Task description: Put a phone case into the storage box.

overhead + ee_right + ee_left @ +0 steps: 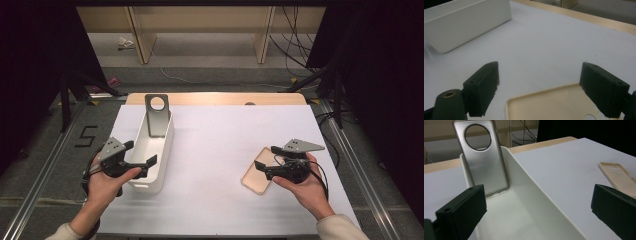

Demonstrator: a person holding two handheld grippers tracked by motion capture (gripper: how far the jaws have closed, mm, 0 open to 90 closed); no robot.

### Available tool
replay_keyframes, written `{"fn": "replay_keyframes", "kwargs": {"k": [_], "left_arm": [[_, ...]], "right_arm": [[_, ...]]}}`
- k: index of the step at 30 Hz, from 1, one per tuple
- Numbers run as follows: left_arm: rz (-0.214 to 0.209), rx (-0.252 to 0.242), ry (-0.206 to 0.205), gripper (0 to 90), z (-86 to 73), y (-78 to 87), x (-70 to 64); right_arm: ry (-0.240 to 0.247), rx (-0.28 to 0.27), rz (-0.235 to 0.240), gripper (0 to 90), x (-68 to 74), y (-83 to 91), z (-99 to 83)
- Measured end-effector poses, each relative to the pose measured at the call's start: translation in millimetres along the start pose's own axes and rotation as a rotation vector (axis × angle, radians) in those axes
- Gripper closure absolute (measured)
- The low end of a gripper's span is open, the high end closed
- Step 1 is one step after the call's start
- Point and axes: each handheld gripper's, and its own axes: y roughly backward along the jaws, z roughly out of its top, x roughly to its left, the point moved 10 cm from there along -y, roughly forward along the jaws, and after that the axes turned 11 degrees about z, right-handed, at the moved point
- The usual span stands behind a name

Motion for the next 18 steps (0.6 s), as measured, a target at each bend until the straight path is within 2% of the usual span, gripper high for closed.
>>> {"fn": "replay_keyframes", "kwargs": {"k": [6, 18], "left_arm": [[-0.02, 0.007, -0.017, 0.0, -3.6, 1.0, -10.0], [-0.018, 0.017, -0.024, 0.0, -5.9, -0.4, -11.6]], "right_arm": [[-0.009, 0.006, -0.004, 17.0, -2.1, 1.3, -1.6], [-0.018, 0.004, -0.001, 16.6, -2.4, 1.0, -2.0]]}}
